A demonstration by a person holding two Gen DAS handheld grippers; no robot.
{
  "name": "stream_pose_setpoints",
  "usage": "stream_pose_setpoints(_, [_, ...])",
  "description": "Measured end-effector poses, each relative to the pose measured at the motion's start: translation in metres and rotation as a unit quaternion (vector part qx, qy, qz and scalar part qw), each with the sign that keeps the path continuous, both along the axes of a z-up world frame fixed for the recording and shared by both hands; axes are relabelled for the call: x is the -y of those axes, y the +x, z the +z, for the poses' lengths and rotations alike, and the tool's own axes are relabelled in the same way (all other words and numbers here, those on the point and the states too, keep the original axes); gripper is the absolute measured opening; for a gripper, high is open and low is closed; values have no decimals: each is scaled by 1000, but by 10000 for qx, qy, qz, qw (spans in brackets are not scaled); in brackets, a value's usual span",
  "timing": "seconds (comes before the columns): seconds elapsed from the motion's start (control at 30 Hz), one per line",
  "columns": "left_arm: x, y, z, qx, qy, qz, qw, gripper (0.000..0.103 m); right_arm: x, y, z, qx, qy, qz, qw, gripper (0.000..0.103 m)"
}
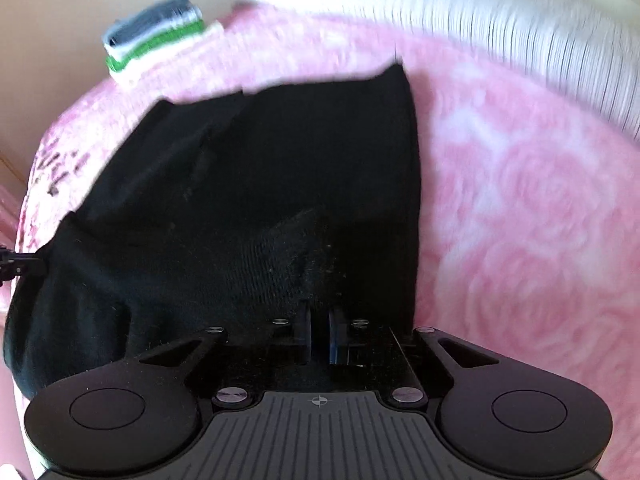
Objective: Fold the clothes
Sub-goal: 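Lay the folded hem onto the skirt and open both grippers, then grasp the folded edge of the skirt with both grippers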
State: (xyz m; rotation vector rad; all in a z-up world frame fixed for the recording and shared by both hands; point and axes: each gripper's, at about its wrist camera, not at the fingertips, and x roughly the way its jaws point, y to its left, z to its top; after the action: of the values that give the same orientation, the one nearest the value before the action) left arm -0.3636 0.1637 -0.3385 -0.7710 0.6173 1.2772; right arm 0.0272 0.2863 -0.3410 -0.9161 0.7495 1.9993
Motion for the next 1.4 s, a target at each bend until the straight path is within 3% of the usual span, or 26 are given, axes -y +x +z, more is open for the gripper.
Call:
stream_pose_setpoints(0.1, [0,3,3,-217,-12,18,9998,15,6,5,11,-109,112,-13,9999,6])
stream_pose_setpoints(0.27, [-2,8,6,-407,140,-136,9990,21,1,-2,-2,129,-91,-17,9999,7])
stream_pose_setpoints(0.4, [-13,9,-10,-374,-205,-396,9983,21,-7,-4,-12,153,-314,-125,9993,17])
stream_pose_setpoints(0.47, [-18,4,-17,-258,-314,-322,9987,5,-8,-3,-20,141,-430,-134,9989,20])
stream_pose_setpoints(0.5, [-19,0,-17,-143,-302,-228,9992,5,-8,-3,-23,140,-471,-131,9987,19])
stream_pose_setpoints(0.53, [-18,-2,-14,-73,-238,-157,9996,5,-7,-3,-22,157,-406,-117,9990,6])
stream_pose_setpoints(0.67, [-8,-1,2,-122,226,-101,9996,5,4,2,1,101,183,-71,9998,6])
stream_pose_setpoints(0.83, [-17,-4,4,-79,474,146,9987,5,5,-2,10,172,599,-175,9979,5])
stream_pose_setpoints(0.9, [-21,-2,1,-186,449,193,9986,5,2,-6,7,235,690,-244,9970,5])
stream_pose_setpoints(0.97, [-31,3,-10,-423,137,139,9989,7,-1,-11,3,320,748,-310,9962,6])
stream_pose_setpoints(1.03, [-34,8,-20,-637,-213,41,9977,9,-8,-17,-12,561,415,-425,9967,9])
stream_pose_setpoints(1.1, [-30,11,-12,-735,-110,89,9972,12,-12,-21,-23,744,82,-587,9955,15])
stream_pose_setpoints(1.17, [-23,13,-1,-723,82,254,9970,12,-3,-19,-9,609,367,-783,9944,21])
stream_pose_setpoints(1.27, [-18,20,8,-425,338,209,9983,12,9,-21,9,370,718,-887,9928,22])
stream_pose_setpoints(1.33, [-25,28,1,-401,239,-43,9989,13,10,-25,9,109,588,-604,9964,22])
stream_pose_setpoints(1.4, [-35,33,-16,-575,-33,-202,9981,15,1,-27,-7,217,357,-524,9978,22])
